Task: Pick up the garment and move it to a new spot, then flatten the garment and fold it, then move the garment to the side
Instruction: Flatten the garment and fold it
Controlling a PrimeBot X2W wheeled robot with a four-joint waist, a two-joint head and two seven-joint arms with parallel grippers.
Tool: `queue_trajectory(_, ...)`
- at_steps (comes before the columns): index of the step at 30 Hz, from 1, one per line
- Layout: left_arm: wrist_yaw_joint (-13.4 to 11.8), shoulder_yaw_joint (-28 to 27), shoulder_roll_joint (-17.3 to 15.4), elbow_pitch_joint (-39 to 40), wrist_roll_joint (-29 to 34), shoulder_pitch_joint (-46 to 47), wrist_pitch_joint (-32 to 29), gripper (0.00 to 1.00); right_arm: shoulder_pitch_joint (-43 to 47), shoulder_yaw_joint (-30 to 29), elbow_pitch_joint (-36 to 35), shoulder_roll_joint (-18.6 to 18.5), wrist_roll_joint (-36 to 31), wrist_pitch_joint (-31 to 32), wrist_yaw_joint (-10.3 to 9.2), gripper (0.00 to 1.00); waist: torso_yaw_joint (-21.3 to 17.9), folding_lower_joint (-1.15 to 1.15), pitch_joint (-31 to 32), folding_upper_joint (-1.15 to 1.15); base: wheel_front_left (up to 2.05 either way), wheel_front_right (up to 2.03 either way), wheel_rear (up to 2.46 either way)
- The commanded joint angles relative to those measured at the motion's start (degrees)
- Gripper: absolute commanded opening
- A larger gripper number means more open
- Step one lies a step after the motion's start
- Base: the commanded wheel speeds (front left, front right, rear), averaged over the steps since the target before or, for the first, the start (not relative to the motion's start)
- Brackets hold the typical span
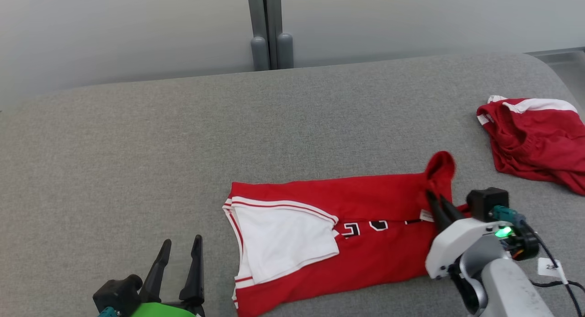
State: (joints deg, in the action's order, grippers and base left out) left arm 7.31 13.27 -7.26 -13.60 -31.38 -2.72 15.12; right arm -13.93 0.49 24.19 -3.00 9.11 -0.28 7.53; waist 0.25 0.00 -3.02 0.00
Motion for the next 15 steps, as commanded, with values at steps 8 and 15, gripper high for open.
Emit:
queue_trajectory(8, 0.3, -1.0, -1.4, 0.9, -0.6, 1.0, 0.0, 1.00, 0.8, 17.2, -6.7, 0.0, 14.7, 1.4, -0.09, 0.00, 2.7, 0.00, 0.5, 0.00, 0.00, 0.00, 0.00)
queue_trajectory(15, 0.3, -0.4, -1.3, 1.1, -0.7, 1.4, 0.0, 1.00, -2.6, 28.5, -5.3, 0.0, 23.5, -0.4, -0.09, 0.00, 5.7, 0.00, 0.4, 0.00, 0.00, 0.00, 0.00)
